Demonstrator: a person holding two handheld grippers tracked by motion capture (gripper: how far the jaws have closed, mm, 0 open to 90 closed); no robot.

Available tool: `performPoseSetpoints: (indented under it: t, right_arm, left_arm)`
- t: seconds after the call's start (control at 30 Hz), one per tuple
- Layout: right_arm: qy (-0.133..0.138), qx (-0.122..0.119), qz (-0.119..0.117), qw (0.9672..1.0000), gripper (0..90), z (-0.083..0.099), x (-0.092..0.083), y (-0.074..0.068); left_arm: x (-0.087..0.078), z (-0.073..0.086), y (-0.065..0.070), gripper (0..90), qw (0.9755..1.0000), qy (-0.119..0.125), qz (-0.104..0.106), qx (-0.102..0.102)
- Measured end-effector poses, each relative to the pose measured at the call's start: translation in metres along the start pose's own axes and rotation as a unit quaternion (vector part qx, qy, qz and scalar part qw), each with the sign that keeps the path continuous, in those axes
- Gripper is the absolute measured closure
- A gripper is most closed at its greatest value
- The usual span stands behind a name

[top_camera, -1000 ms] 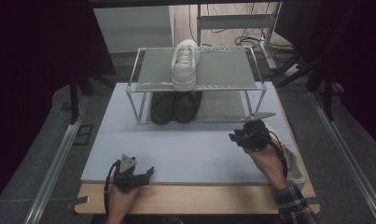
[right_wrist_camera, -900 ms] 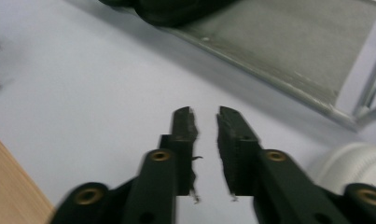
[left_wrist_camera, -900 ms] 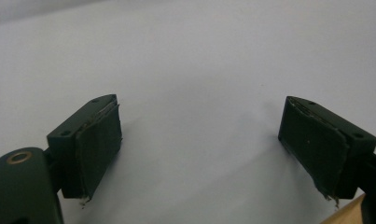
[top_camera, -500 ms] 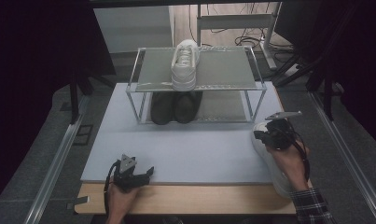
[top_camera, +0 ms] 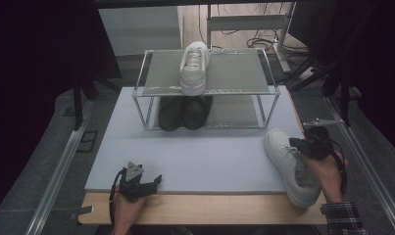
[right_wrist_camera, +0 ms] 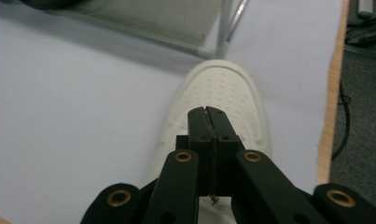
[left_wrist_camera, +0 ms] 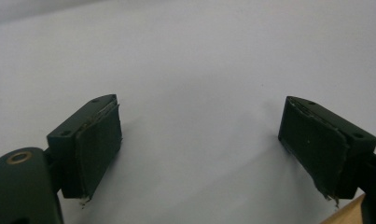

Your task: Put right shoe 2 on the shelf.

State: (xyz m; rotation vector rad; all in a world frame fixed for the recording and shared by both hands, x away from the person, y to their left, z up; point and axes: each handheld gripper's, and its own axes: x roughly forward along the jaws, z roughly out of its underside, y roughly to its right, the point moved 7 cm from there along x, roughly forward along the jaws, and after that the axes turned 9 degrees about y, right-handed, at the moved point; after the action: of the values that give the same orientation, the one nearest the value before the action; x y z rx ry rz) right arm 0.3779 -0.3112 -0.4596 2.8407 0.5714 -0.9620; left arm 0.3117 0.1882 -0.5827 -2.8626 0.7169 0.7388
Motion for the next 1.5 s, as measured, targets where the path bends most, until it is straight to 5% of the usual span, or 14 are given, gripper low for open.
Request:
performPoseSetpoints:
  t: [0.3,0.57,1.2,1.5]
  right_arm:
    - [-0.007,0.025,0.022,0.9994,89.2,0.020,-0.005,0.029]
    - [-0.017,0.040,0.026,0.9987,89.2,0.041,-0.003,0.040]
    - [-0.024,0.060,0.015,0.9978,89.4,0.059,0.000,0.041]
    - [-0.023,0.056,-0.010,0.9981,89.4,0.054,0.009,0.022]
  left_arm:
    - [0.000,0.000,0.000,12.8,1.0000,0.000,0.000,0.000]
    - [0.000,0.000,0.000,12.8,1.0000,0.000,0.000,0.000]
    - [0.000,0.000,0.000,12.8,1.0000,0.000,0.000,0.000]
    - [0.000,0.000,0.000,12.8,1.0000,0.000,0.000,0.000]
